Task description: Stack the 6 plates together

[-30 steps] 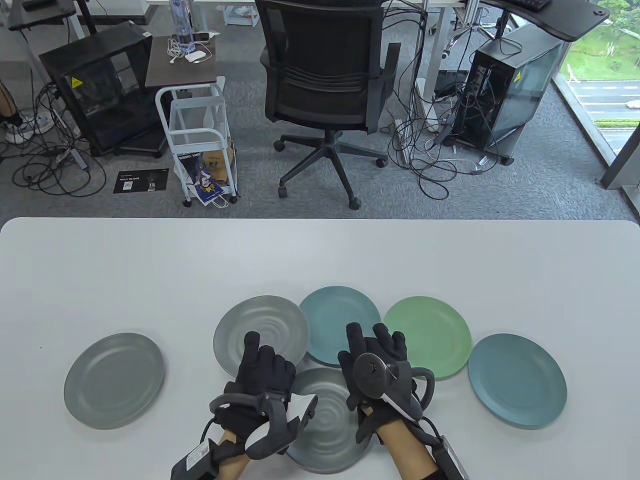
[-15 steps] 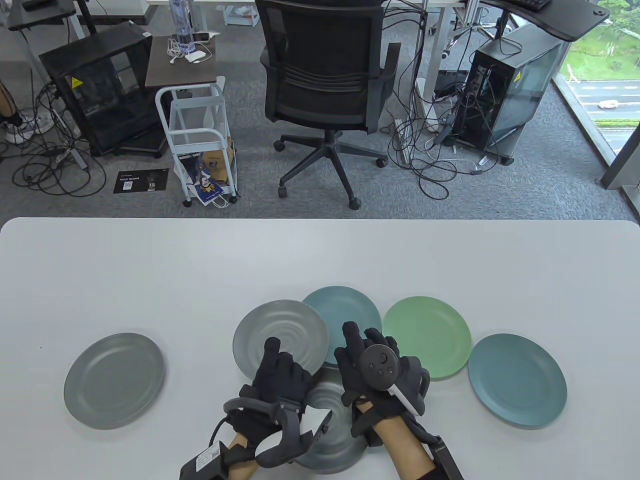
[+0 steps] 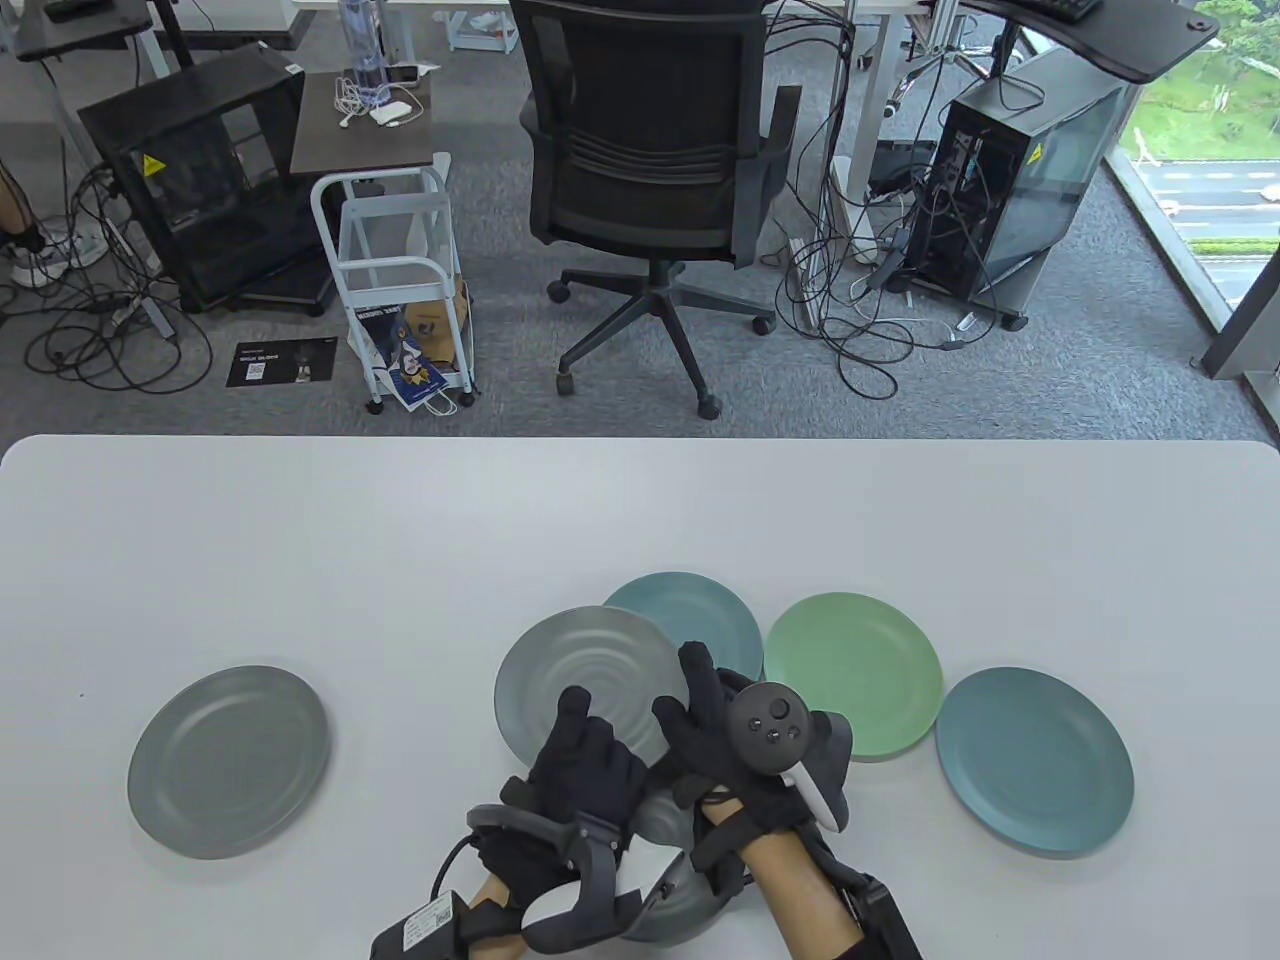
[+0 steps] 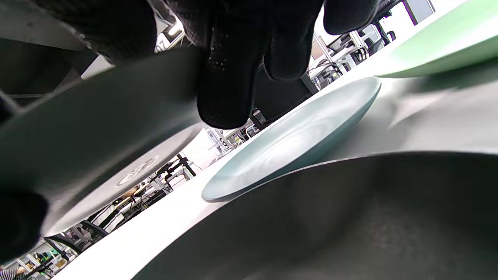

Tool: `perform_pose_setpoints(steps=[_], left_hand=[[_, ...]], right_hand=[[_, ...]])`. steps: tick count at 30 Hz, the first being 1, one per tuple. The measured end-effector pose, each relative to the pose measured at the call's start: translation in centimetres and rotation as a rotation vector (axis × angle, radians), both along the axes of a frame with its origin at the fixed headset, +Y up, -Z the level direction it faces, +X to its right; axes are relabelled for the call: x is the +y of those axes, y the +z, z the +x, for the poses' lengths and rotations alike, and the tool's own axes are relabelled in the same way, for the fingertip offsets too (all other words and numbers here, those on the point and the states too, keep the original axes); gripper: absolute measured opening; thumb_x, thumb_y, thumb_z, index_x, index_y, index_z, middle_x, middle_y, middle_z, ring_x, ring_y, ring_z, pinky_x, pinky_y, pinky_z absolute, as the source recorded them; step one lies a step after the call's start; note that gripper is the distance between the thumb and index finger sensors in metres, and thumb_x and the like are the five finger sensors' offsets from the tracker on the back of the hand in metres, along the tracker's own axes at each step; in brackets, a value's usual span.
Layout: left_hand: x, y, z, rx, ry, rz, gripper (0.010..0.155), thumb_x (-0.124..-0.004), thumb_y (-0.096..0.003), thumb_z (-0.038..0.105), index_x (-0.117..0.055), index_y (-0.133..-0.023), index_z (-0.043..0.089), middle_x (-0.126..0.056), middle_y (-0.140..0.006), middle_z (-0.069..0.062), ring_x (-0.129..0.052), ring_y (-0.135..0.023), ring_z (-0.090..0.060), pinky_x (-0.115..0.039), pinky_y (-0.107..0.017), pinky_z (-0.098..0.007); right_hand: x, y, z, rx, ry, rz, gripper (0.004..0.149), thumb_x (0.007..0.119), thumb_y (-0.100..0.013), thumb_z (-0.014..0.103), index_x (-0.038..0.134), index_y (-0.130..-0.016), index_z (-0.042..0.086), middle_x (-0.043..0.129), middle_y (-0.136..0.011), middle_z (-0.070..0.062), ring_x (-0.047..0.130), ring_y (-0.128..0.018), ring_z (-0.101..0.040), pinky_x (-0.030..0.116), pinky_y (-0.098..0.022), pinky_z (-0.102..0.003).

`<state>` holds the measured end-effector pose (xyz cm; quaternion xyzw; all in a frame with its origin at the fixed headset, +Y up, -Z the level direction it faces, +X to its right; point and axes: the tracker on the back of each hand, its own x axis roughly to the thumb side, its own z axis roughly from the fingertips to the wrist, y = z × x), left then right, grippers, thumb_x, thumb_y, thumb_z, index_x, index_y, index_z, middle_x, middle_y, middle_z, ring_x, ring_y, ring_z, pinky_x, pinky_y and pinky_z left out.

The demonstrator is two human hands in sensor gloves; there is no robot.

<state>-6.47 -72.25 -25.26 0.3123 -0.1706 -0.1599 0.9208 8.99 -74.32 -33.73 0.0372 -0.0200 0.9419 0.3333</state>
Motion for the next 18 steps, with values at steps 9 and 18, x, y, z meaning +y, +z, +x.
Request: perform_pose_setpoints(steps=[9, 18], left_hand=[[0.3, 0.4, 0.2, -0.025, 0.000, -0.006, 0.040, -0.098, -0.0233, 0.051, -0.092, -0.059, 0.035, -0.098, -0.052, 0.013, -0.087, -0.078, -0.002, -0.041, -0.089, -0.046], [0.2, -0.1, -1.1, -0.125, 0.117, -0.169, 0.054, -0.083, -0.0241, 0.063, -0.086, -0.074, 0.045, -0.099, -0.075, 0.020, -0.080, -0.095, -0.003, -0.032, -0.090, -0.046]], right_hand=[[-0.9, -0.1, 0.9, -0.080, -0.187, -0.053, 0.059, 0.072, -0.055, 0.042, 0.050, -0.104, 0.019, 0.094, -0.071, 0.004, 0.073, -0.092, -0.024, 0.048, -0.076, -0.054], [-0.9, -0.2, 1.9, -0.114, -0.200, -0.033, 0.054, 0.071, -0.055, 0.038, 0.055, -0.103, 0.020, 0.096, -0.070, 0.005, 0.077, -0.089, -0.023, 0.050, -0.075, -0.054]])
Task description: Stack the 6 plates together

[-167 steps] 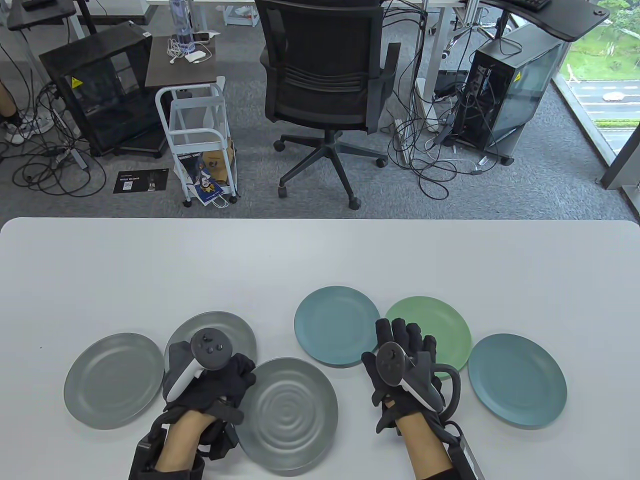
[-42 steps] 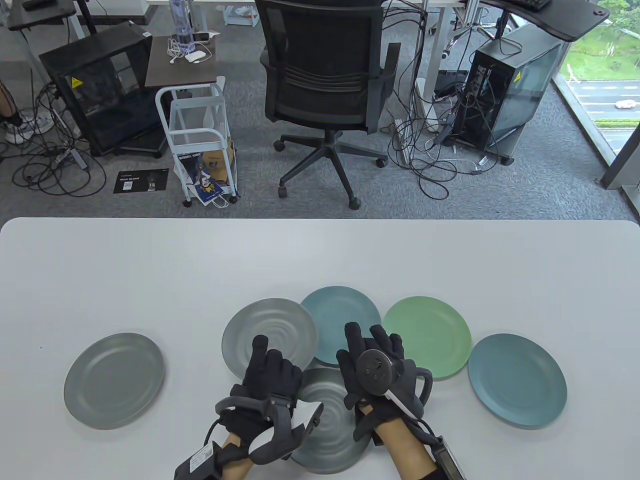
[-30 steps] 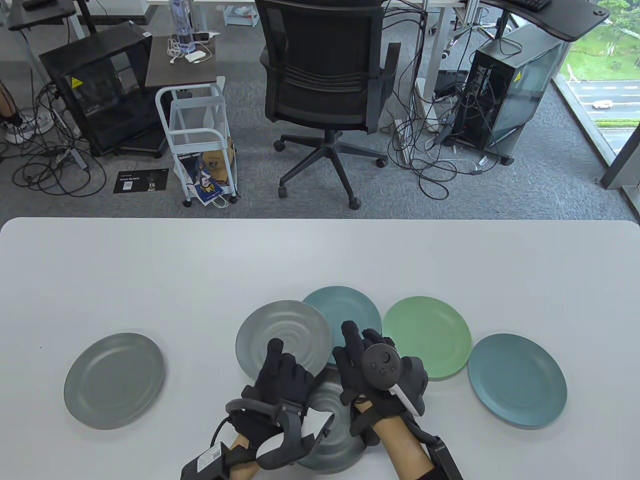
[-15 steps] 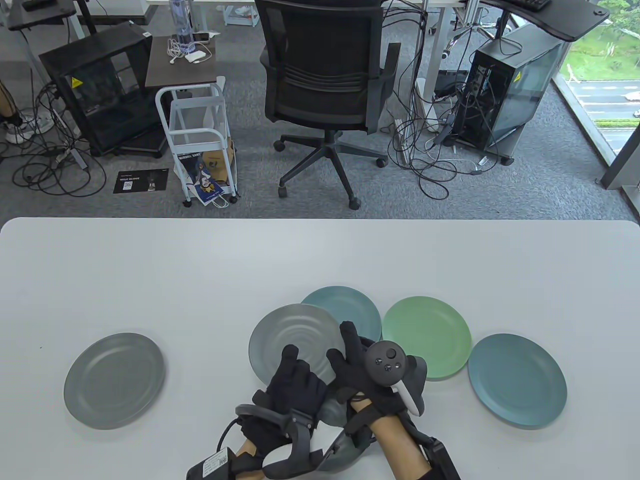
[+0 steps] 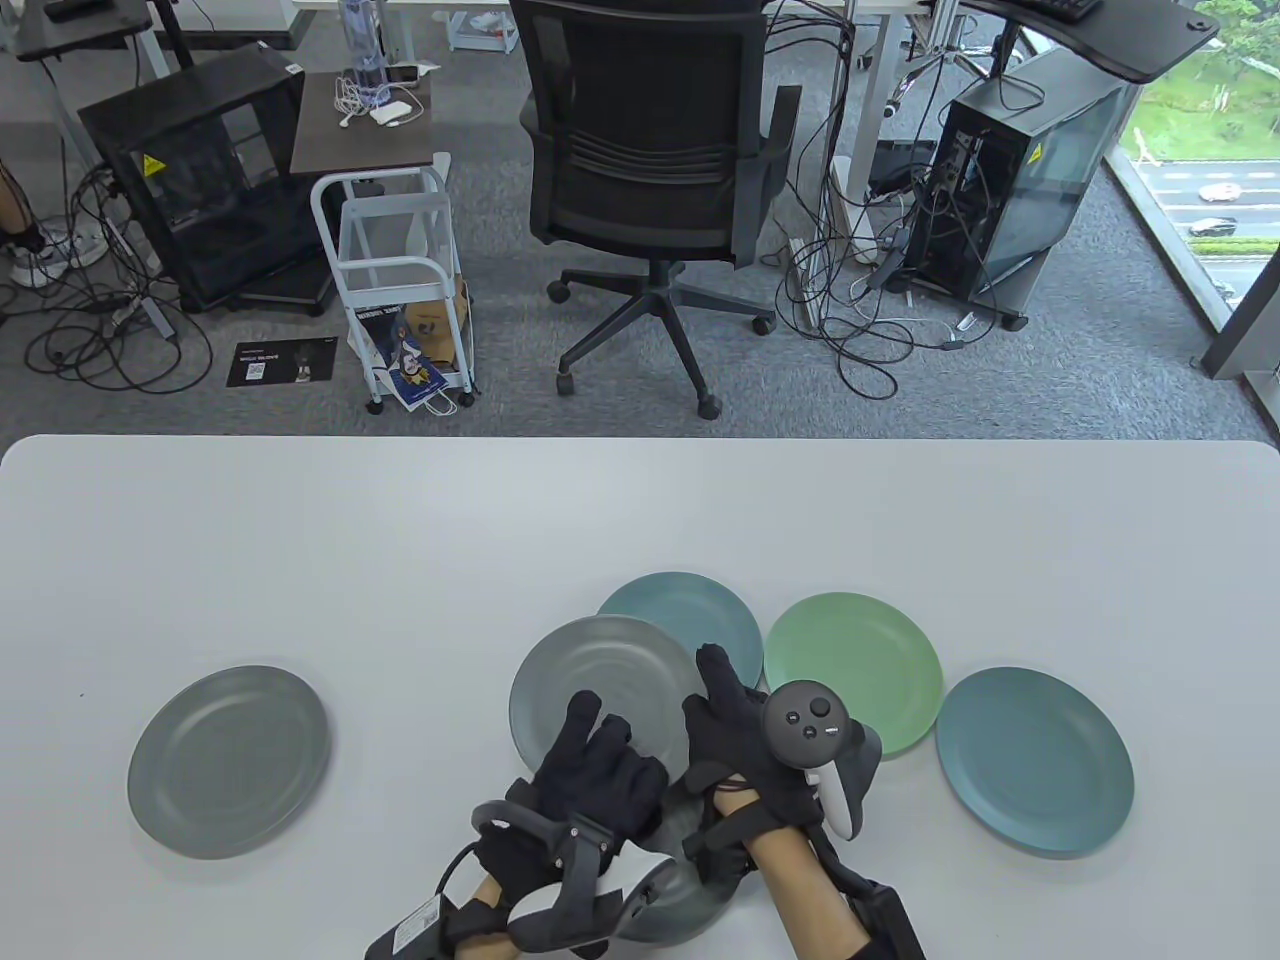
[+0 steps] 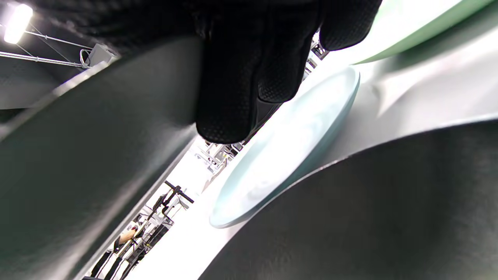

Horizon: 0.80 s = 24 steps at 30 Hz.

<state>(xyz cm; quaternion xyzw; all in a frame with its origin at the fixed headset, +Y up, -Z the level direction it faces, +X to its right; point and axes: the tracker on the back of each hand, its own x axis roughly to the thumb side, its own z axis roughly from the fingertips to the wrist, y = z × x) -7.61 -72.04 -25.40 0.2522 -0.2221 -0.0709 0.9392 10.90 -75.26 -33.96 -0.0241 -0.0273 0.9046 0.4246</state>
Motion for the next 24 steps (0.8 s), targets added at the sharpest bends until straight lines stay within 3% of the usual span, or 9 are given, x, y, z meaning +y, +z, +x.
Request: perform_pose_setpoints(steps=[7, 14, 24], left_hand=[[1.2, -1.2, -3.3, -0.036, 0.301, -0.141, 0.062, -0.078, -0.0245, 0.067, -0.081, -0.082, 0.046, -0.094, -0.088, 0.018, -0.074, -0.102, -0.005, -0.028, -0.091, -0.046], [1.4, -3.6, -8.3, 0.152, 0.553, -0.227, 0.063, -0.076, -0.0288, 0.065, -0.074, -0.089, 0.046, -0.089, -0.094, 0.017, -0.068, -0.106, -0.005, -0.024, -0.091, -0.044], [-1.1, -5.9, -12.4, 0.349, 0.694, -0.335, 0.061, -0.076, -0.0314, 0.063, -0.073, -0.090, 0.045, -0.089, -0.094, 0.018, -0.067, -0.106, -0.005, -0.022, -0.091, -0.044]], right_hand=[[0.1, -0.1, 1.1, -0.021, 0.018, 0.000, 0.052, 0.071, -0.054, 0.036, 0.059, -0.102, 0.020, 0.097, -0.069, 0.005, 0.078, -0.087, -0.023, 0.050, -0.075, -0.054], [0.2, -0.4, 1.8, 0.023, 0.083, -0.026, 0.050, 0.069, -0.055, 0.034, 0.059, -0.102, 0.023, 0.096, -0.071, 0.004, 0.075, -0.089, -0.024, 0.047, -0.076, -0.055], [-0.2, -0.7, 1.5, 0.135, 0.168, -0.060, 0.048, 0.069, -0.055, 0.033, 0.062, -0.101, 0.025, 0.096, -0.072, 0.003, 0.074, -0.090, -0.024, 0.046, -0.076, -0.056]])
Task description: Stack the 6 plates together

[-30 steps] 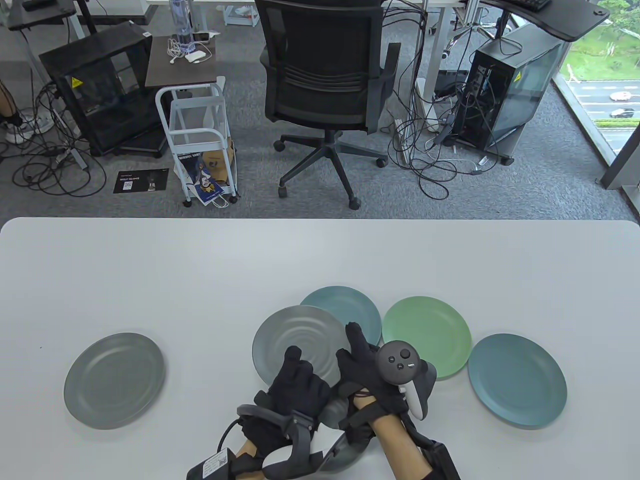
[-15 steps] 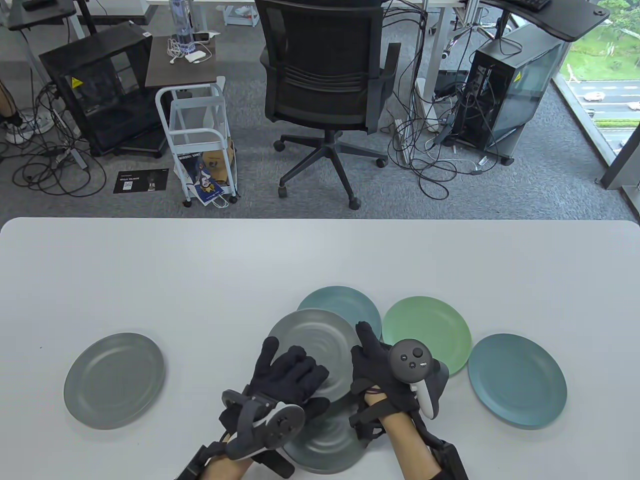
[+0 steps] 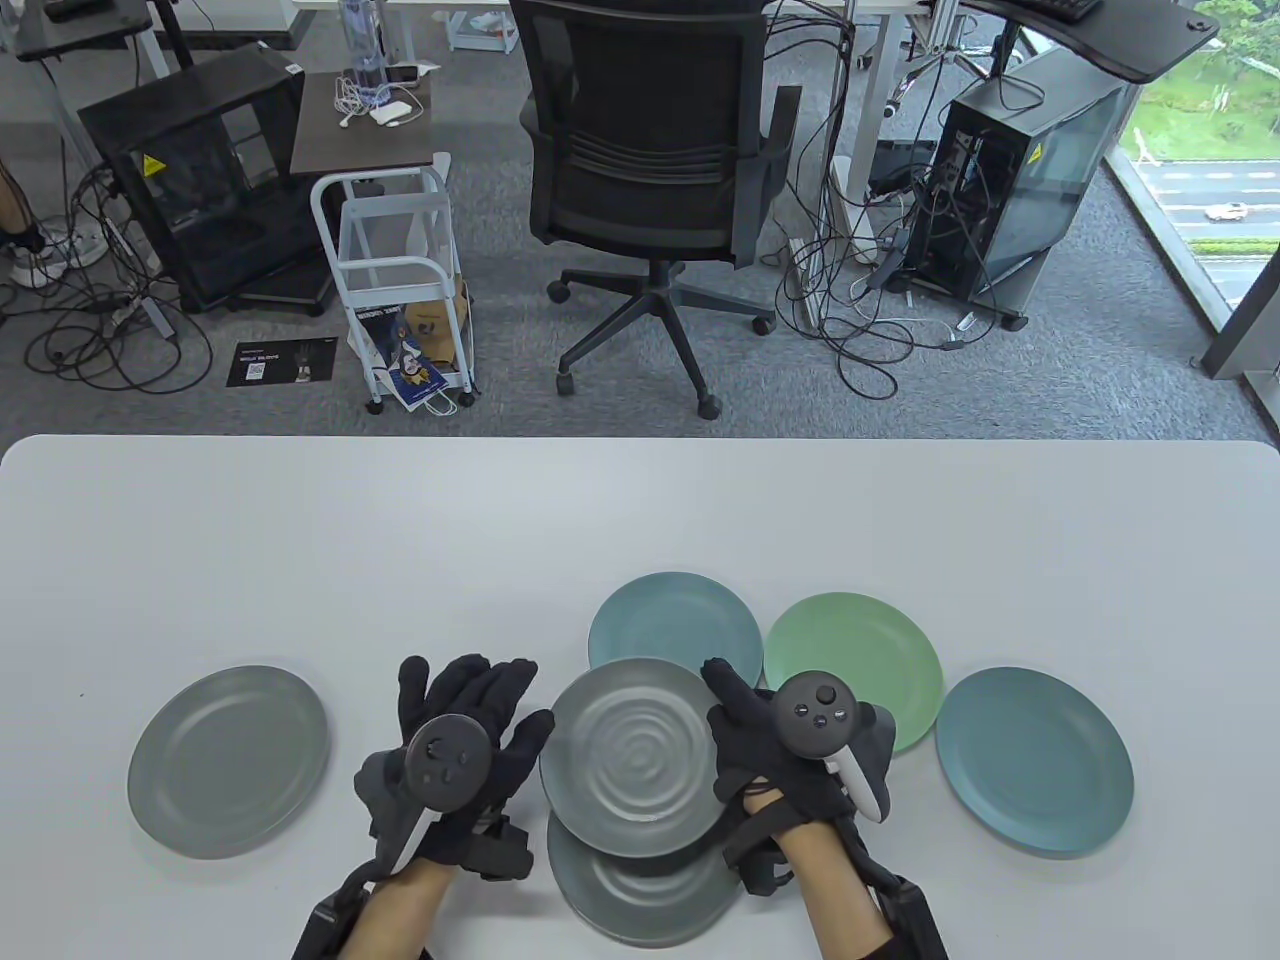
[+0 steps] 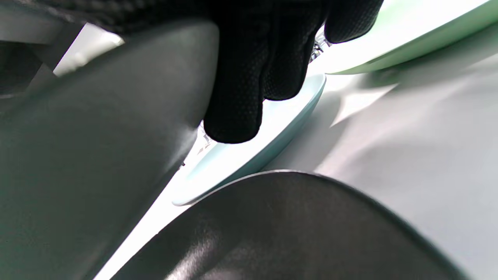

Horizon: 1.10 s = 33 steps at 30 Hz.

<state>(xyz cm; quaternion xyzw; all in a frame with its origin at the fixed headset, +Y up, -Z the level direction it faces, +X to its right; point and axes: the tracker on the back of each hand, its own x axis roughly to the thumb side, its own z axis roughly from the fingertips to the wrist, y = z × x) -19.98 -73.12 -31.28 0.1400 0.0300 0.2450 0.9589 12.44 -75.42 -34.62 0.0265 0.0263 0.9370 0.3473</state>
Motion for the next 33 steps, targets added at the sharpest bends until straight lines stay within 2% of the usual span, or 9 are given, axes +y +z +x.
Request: perform_pose_setpoints(steps=[11, 24, 33], left_hand=[[-1.4, -0.9, -1.5, 0.036, 0.082, -0.077, 0.059, -0.076, -0.0327, 0.061, -0.074, -0.089, 0.045, -0.089, -0.093, 0.018, -0.068, -0.105, -0.005, -0.024, -0.090, -0.045], [-1.7, -1.1, -1.4, 0.027, 0.068, -0.083, 0.056, -0.076, -0.0330, 0.061, -0.077, -0.086, 0.044, -0.090, -0.092, 0.019, -0.069, -0.104, -0.005, -0.024, -0.090, -0.045], [-1.8, -1.1, -1.2, 0.021, 0.052, -0.097, 0.056, -0.076, -0.0331, 0.061, -0.076, -0.087, 0.044, -0.090, -0.092, 0.019, -0.069, -0.104, -0.006, -0.023, -0.090, -0.045]], right_hand=[[-0.5, -0.3, -0.8, 0.151, 0.060, -0.039, 0.047, 0.069, -0.055, 0.033, 0.064, -0.100, 0.027, 0.096, -0.072, 0.003, 0.074, -0.091, -0.024, 0.044, -0.076, -0.056], [-0.3, -0.4, -0.9, 0.239, 0.104, -0.051, 0.045, 0.070, -0.054, 0.035, 0.066, -0.099, 0.033, 0.095, -0.075, 0.004, 0.072, -0.093, -0.023, 0.043, -0.077, -0.057], [0.1, -0.1, -1.3, 0.211, 0.290, 0.029, 0.041, 0.072, -0.054, 0.038, 0.073, -0.095, 0.036, 0.081, -0.096, 0.004, 0.058, -0.102, -0.027, 0.038, -0.078, -0.058]])
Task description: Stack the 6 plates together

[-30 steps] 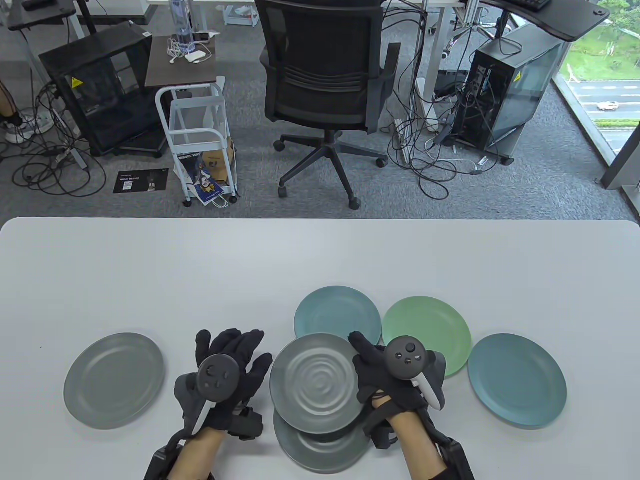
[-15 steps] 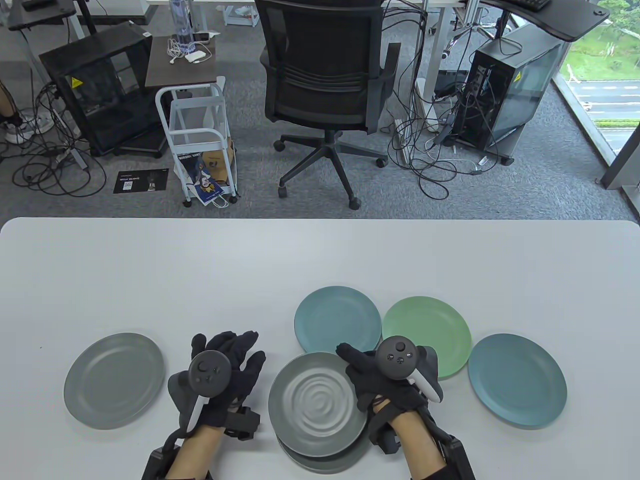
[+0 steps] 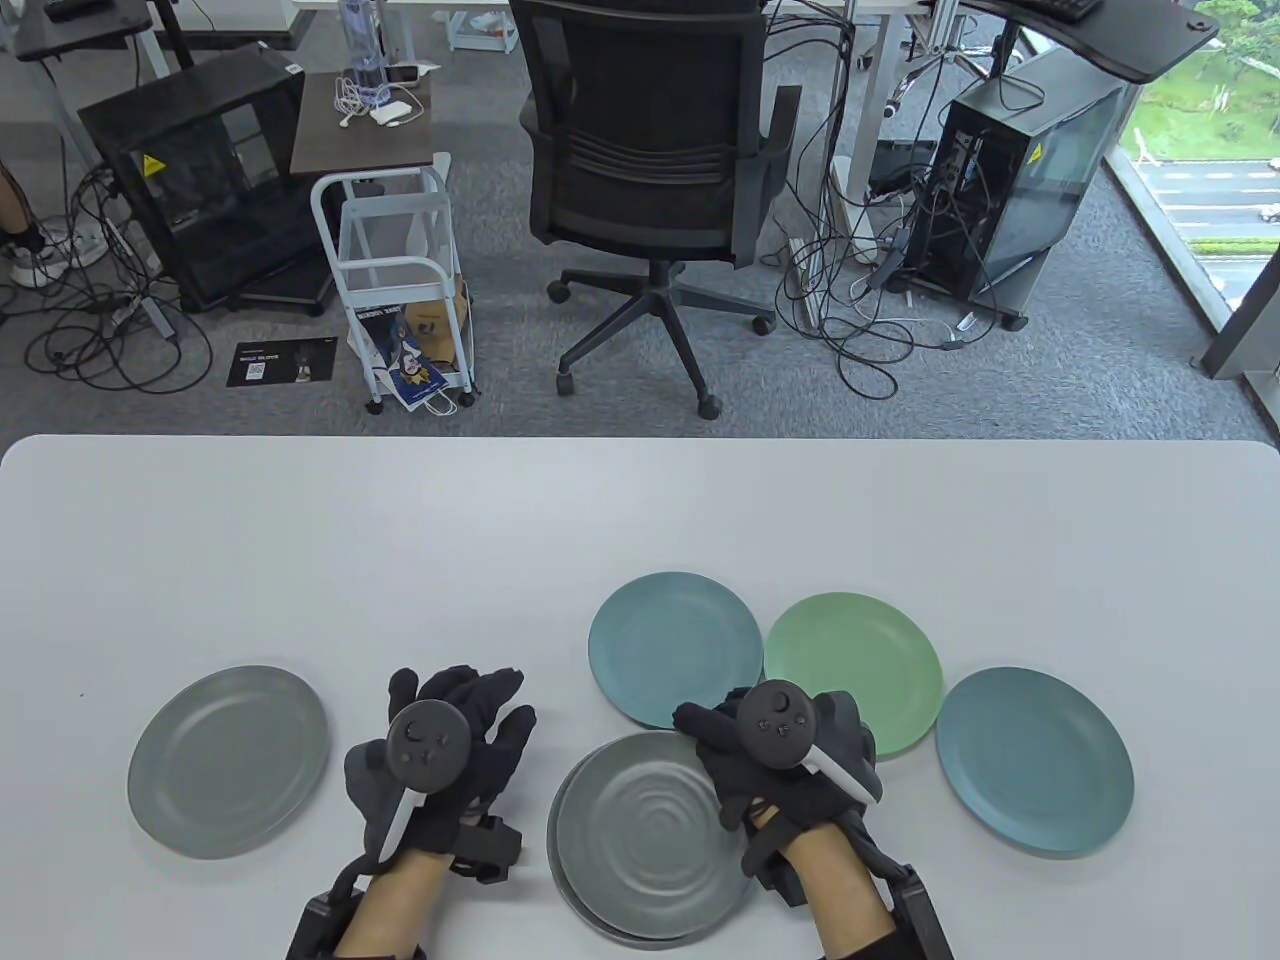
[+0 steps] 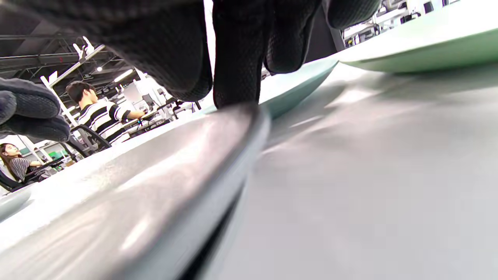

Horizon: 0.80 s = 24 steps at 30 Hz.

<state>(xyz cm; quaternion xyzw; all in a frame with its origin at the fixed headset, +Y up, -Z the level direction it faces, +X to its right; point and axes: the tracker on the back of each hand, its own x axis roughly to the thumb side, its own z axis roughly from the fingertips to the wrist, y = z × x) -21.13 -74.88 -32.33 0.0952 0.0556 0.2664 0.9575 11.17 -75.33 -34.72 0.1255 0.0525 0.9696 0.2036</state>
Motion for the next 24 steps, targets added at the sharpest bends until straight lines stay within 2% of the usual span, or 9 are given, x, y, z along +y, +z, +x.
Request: perform_pose_setpoints(steps=[2, 4, 8, 12, 16, 21, 24], left_hand=[[0.0, 0.0, 0.0, 0.000, -0.002, 0.000, 0.056, -0.076, -0.0332, 0.061, -0.076, -0.087, 0.044, -0.090, -0.092, 0.019, -0.069, -0.104, -0.006, -0.023, -0.090, -0.045], [0.0, 0.0, 0.1, -0.003, -0.002, 0.001, 0.056, -0.076, -0.0333, 0.061, -0.076, -0.087, 0.044, -0.090, -0.092, 0.019, -0.069, -0.104, -0.006, -0.023, -0.090, -0.045], [-0.1, 0.0, 0.4, -0.011, -0.020, -0.001, 0.056, -0.076, -0.0332, 0.061, -0.077, -0.087, 0.044, -0.090, -0.092, 0.019, -0.069, -0.104, -0.006, -0.024, -0.090, -0.045], [-0.1, 0.0, 0.5, -0.014, -0.024, -0.001, 0.056, -0.076, -0.0331, 0.061, -0.077, -0.087, 0.044, -0.090, -0.092, 0.019, -0.069, -0.104, -0.006, -0.023, -0.090, -0.045], [-0.1, 0.0, 0.5, -0.018, -0.028, -0.003, 0.056, -0.076, -0.0331, 0.061, -0.076, -0.087, 0.044, -0.089, -0.092, 0.019, -0.068, -0.104, -0.006, -0.023, -0.090, -0.045], [-0.1, -0.1, 0.6, -0.019, -0.028, -0.010, 0.056, -0.076, -0.0331, 0.061, -0.076, -0.087, 0.044, -0.089, -0.093, 0.019, -0.068, -0.105, -0.006, -0.023, -0.090, -0.045], [-0.1, -0.1, 0.5, -0.019, -0.022, -0.012, 0.056, -0.076, -0.0332, 0.061, -0.076, -0.087, 0.044, -0.089, -0.093, 0.019, -0.068, -0.105, -0.006, -0.023, -0.090, -0.045]], right_hand=[[0.3, 0.1, 0.0, -0.020, -0.005, 0.026, 0.041, 0.072, -0.055, 0.038, 0.073, -0.095, 0.036, 0.079, -0.098, 0.003, 0.056, -0.102, -0.027, 0.037, -0.078, -0.058], [0.7, 0.3, 0.1, -0.063, 0.049, 0.100, 0.041, 0.073, -0.055, 0.038, 0.072, -0.096, 0.035, 0.078, -0.100, 0.003, 0.055, -0.103, -0.028, 0.037, -0.078, -0.058], [1.2, 0.3, -0.1, -0.135, 0.240, 0.215, 0.044, 0.076, -0.054, 0.041, 0.070, -0.097, 0.036, 0.074, -0.103, 0.003, 0.054, -0.103, -0.028, 0.037, -0.079, -0.058], [0.8, -0.5, -0.9, -0.096, 0.380, 0.175, 0.049, 0.080, -0.052, 0.040, 0.066, -0.099, 0.037, 0.069, -0.107, 0.003, 0.051, -0.105, -0.028, 0.036, -0.079, -0.058], [0.0, -1.2, -1.8, -0.049, 0.448, 0.124, 0.051, 0.082, -0.052, 0.039, 0.064, -0.100, 0.039, 0.064, -0.112, 0.005, 0.046, -0.107, -0.028, 0.034, -0.079, -0.058], [-1.1, -1.8, -2.7, -0.026, 0.488, 0.081, 0.048, 0.082, -0.052, 0.038, 0.068, -0.098, 0.040, 0.069, -0.109, 0.008, 0.050, -0.107, -0.027, 0.036, -0.079, -0.058], [-1.1, -2.0, -2.8, -0.036, 0.493, 0.107, 0.045, 0.083, -0.052, 0.037, 0.072, -0.095, 0.040, 0.073, -0.106, 0.010, 0.056, -0.105, -0.025, 0.039, -0.079, -0.058]])
